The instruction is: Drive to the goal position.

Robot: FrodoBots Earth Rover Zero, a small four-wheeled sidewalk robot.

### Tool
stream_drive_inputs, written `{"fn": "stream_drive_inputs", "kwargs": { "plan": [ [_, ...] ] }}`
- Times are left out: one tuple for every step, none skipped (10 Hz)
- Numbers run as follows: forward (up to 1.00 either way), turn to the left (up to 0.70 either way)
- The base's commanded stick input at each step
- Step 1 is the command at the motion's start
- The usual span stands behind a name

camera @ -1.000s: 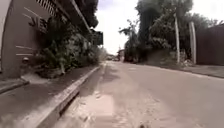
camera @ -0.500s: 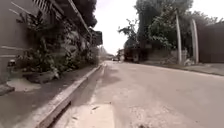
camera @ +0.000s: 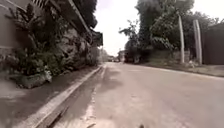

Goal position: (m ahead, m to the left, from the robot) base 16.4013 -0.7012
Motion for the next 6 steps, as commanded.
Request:
{"fn": "stream_drive_inputs", "kwargs": {
  "plan": [
    [0.7,0.0],
    [0.7,0.0],
    [0.7,0.0],
    [0.7,0.0],
    [0.7,0.01],
    [0.7,0.05]
  ]
}}
